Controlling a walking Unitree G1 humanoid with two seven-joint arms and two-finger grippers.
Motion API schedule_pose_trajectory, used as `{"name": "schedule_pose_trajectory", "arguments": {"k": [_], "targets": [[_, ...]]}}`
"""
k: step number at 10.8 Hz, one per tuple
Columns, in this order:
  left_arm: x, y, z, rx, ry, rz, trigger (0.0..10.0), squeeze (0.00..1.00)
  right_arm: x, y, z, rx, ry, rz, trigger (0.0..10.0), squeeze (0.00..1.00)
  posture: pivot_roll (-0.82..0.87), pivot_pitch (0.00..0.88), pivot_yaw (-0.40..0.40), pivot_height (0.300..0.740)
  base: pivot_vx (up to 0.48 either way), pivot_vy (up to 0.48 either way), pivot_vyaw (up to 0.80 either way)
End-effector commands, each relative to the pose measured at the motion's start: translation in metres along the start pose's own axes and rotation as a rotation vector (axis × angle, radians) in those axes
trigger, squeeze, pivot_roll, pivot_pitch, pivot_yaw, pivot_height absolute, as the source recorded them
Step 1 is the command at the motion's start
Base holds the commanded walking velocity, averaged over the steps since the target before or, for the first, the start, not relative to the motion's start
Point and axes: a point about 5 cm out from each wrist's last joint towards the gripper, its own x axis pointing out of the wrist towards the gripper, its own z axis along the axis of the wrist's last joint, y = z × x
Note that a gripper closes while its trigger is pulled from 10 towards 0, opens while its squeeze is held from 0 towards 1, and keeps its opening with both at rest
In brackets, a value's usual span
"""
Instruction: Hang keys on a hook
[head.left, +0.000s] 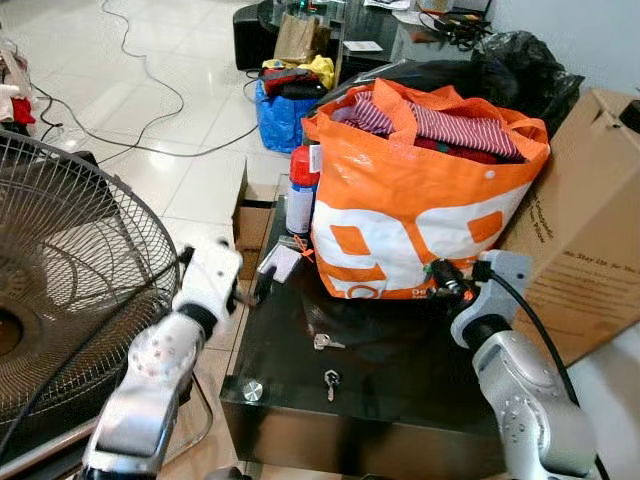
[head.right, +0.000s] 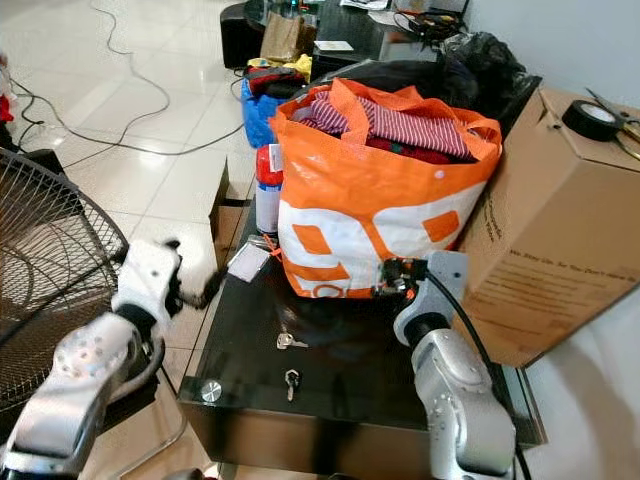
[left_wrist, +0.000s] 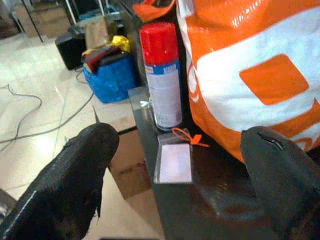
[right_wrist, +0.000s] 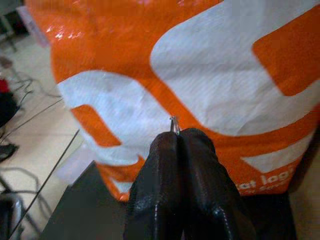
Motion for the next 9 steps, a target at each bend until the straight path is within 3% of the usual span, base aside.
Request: {"name": "schedule_pose_trajectory", "arguments": {"k": [1,5,9], "targets": [[0.001,0.002,0.000,-0.001,-0.002,0.010,10.0,0.00,0.002,-0.003,0.002,-0.014,-0.012,-0.039,0.0,0.00,0.04,0.000,-0.100,0.740,0.000,0.000,0.00],[0.008,0.006,-0.001,0.036,0.009,-0.004,10.0,0.00,0.010,-0.001,-0.001,-0.020,-0.012,-0.102,0.0,0.00,0.01,0.000,-0.050,0.740,0.000,0.000,0.00],[0.009,0.005,-0.003,0.035,0.013,-0.002,10.0,0.00,0.012,-0.001,-0.002,-0.051,0.009,-0.097,0.0,0.00,0.02,0.000,-0.070,0.740,0.000,0.000,0.00]]}}
